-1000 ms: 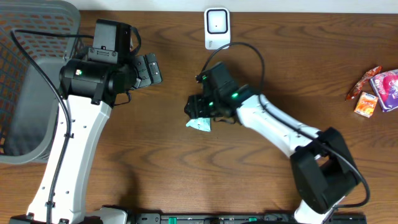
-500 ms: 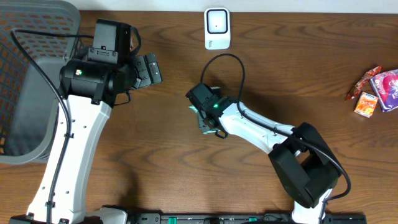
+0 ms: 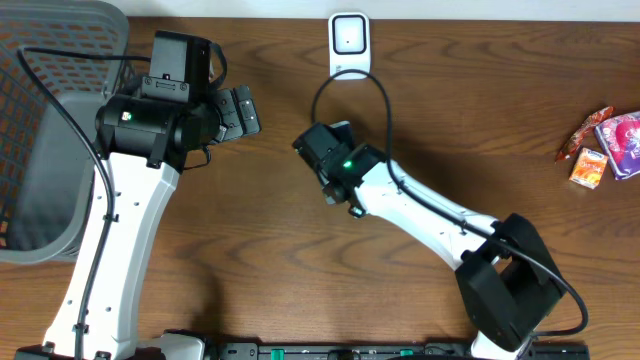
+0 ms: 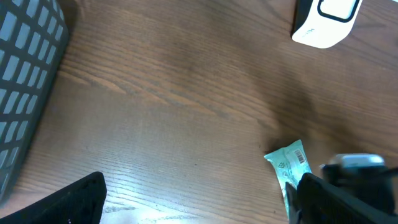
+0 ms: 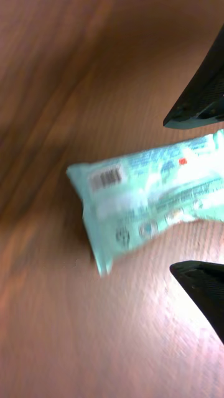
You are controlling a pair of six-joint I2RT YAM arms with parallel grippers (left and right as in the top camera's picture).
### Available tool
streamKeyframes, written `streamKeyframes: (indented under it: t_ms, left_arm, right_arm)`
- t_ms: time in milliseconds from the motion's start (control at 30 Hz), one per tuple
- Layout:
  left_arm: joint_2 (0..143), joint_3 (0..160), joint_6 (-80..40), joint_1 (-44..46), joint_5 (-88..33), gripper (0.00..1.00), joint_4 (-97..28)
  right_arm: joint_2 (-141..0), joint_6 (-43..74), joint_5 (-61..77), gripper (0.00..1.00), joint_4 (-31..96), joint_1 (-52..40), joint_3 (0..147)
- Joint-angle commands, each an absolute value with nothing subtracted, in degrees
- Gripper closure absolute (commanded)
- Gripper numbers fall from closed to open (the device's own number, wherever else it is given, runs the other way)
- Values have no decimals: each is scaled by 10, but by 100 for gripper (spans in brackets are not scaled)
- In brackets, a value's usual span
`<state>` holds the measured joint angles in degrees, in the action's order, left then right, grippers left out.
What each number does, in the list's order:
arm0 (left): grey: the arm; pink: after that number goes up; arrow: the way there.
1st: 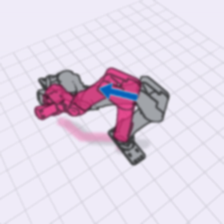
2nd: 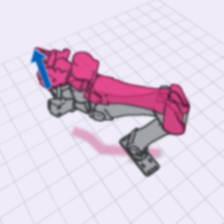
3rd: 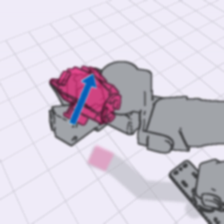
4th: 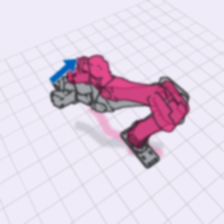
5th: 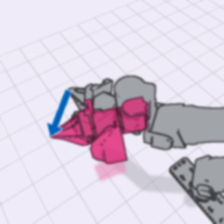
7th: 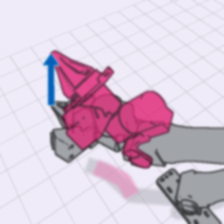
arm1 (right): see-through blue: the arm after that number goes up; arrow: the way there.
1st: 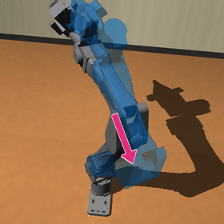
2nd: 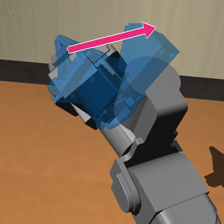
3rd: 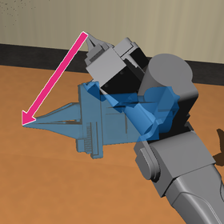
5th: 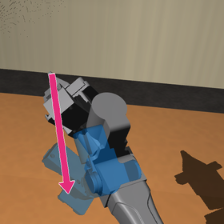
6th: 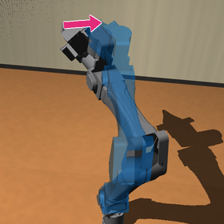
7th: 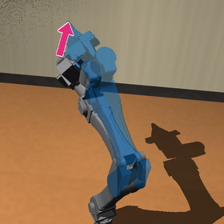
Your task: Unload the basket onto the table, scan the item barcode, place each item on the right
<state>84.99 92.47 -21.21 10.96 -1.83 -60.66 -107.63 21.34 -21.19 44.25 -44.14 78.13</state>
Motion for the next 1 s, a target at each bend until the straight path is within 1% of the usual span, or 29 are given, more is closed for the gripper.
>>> streamKeyframes:
  t_ms: [0, 200, 433, 533, 567, 600, 667, 733, 800, 900, 967]
  left_arm:
    - [852, 925, -215, 108, -20, 2, -608]
    - [852, 925, -215, 108, -20, 2, -608]
    - [852, 925, -215, 108, -20, 2, -608]
    - [852, 925, -215, 108, -20, 2, -608]
    - [852, 925, -215, 108, -20, 2, -608]
    - [852, 925, -215, 108, -20, 2, -608]
    - [852, 925, -215, 108, -20, 2, -608]
    - [852, 925, -215, 108, -20, 2, -609]
    - [852, 925, -215, 108, -20, 2, -608]
    - [852, 925, -215, 108, -20, 2, -608]
    - [852, 925, -215, 108, -20, 2, -608]
  right_arm:
    - [-1080, 115, -223, 37, 444, -463, 784]
    - [-1128, 104, -256, 30, 439, -470, 773]
    - [-1182, 106, -259, 31, 430, -468, 772]
    - [-1204, 115, -269, 34, 431, -467, 772]
    - [-1210, 116, -269, 37, 431, -467, 772]
    - [-1216, 116, -269, 45, 432, -466, 772]
    - [-1220, 127, -269, 72, 435, -465, 772]
    - [-1218, 148, -264, 90, 440, -462, 773]
    - [-1214, 167, -259, 99, 444, -461, 776]
    - [-1208, 173, -213, 99, 465, -453, 799]
    - [-1198, 173, -154, 99, 488, -436, 826]
